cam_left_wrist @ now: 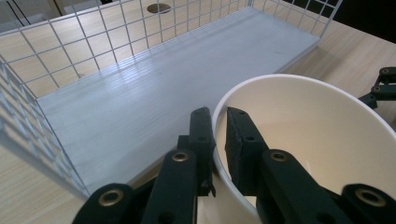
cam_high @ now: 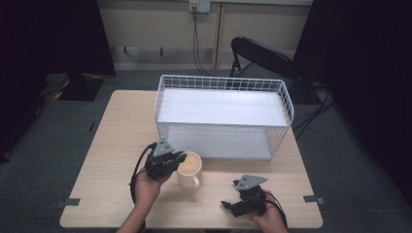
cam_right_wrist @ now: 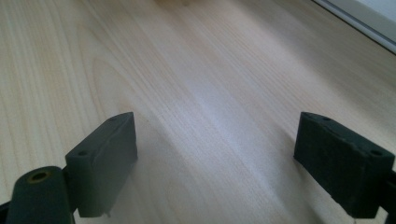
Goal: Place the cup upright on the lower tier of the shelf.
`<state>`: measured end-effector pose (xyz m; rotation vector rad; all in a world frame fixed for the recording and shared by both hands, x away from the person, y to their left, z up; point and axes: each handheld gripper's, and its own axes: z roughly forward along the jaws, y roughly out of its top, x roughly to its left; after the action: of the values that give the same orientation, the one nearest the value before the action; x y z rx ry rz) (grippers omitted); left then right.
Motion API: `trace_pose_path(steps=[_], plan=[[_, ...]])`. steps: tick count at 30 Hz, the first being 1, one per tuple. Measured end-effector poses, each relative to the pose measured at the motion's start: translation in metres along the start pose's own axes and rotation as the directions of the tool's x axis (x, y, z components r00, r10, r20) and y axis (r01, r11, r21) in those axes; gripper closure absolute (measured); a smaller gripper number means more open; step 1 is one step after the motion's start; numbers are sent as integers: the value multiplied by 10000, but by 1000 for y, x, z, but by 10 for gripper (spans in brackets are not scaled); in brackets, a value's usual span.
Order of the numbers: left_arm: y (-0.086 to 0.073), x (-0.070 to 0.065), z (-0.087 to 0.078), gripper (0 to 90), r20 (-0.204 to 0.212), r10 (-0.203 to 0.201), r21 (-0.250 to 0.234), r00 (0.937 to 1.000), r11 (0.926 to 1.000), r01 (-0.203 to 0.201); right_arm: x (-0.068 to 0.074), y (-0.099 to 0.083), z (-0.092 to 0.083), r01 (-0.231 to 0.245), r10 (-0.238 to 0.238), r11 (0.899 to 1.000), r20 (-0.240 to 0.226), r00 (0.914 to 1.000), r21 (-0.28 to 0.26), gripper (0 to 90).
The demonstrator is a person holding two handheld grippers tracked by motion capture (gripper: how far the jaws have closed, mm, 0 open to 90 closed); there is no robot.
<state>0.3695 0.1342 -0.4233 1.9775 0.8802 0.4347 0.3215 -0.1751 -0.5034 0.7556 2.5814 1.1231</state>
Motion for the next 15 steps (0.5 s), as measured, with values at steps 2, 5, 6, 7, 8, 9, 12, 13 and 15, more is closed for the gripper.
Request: trace_pose_path(steps=[2,5,6,7,8,9,12,13,15], plan=[[3,-2,4,814,-151,-68,42,9999,10000,69,0,0,0,3,-3,10000,3,10000,0,124],[6,-3,10,814,-242,-176,61,9996,9998,177,0,0,0,0,0,10000,-2,10000,0,124],[6,-4,11,814,-304,-221,37,9993,9997,222,0,0,0,4,-4,10000,-2,10000,0,124],[7,-5,13,814,-347,-190,76,9992,9998,193,0,0,0,2,-2,10000,3,10000,2,124],[8,-5,15,814,-389,-231,117,9990,9997,235,0,0,0,-2,2,10000,-2,10000,2,124],[9,-6,16,814,-431,-258,107,9987,9996,263,0,0,0,3,-3,10000,2,10000,0,124],[13,-9,22,815,-640,-217,207,9977,9995,231,0,0,0,0,0,10000,1,10000,1,124],[13,-9,23,814,-691,-194,219,9974,9995,210,0,0,0,1,-1,10000,2,10000,1,124],[16,-10,27,815,-835,-163,244,9964,9995,184,0,0,0,-1,1,10000,-1,10000,0,124]])
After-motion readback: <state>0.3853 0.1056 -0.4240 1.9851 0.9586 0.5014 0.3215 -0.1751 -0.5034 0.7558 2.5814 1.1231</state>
